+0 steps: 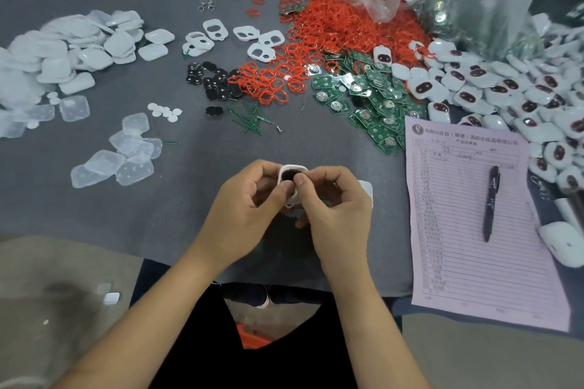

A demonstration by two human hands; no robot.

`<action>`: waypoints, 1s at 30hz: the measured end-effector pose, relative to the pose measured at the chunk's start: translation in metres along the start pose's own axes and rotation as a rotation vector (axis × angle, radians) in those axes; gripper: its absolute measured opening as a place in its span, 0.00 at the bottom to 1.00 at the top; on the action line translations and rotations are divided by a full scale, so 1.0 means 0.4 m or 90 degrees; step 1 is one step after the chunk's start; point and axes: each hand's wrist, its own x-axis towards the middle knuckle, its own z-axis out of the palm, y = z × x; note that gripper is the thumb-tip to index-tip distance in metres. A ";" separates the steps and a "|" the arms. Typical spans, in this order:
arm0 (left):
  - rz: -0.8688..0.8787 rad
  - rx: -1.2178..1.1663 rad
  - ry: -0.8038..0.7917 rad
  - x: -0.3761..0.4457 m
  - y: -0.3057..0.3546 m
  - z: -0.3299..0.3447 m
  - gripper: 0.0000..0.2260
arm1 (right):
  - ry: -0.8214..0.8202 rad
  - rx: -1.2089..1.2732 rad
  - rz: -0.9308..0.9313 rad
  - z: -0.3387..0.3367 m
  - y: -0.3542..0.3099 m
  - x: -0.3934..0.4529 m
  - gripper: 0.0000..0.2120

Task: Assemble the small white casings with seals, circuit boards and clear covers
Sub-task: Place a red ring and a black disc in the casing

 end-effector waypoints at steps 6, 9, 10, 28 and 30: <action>0.007 0.020 0.017 -0.001 -0.010 0.006 0.07 | -0.035 0.028 0.049 -0.014 0.000 0.016 0.07; 0.031 0.064 0.036 -0.005 -0.008 0.011 0.07 | -0.075 -0.011 0.054 -0.024 0.001 0.021 0.03; 0.042 0.083 0.045 -0.006 -0.007 0.014 0.07 | -0.078 -0.017 0.056 -0.025 0.002 0.021 0.03; -0.011 -0.148 0.231 0.018 -0.027 -0.036 0.10 | -0.055 -0.466 -0.156 0.047 0.027 -0.009 0.07; -0.009 -0.154 0.236 0.019 -0.030 -0.036 0.09 | -0.075 -0.571 -0.176 0.057 0.028 -0.013 0.10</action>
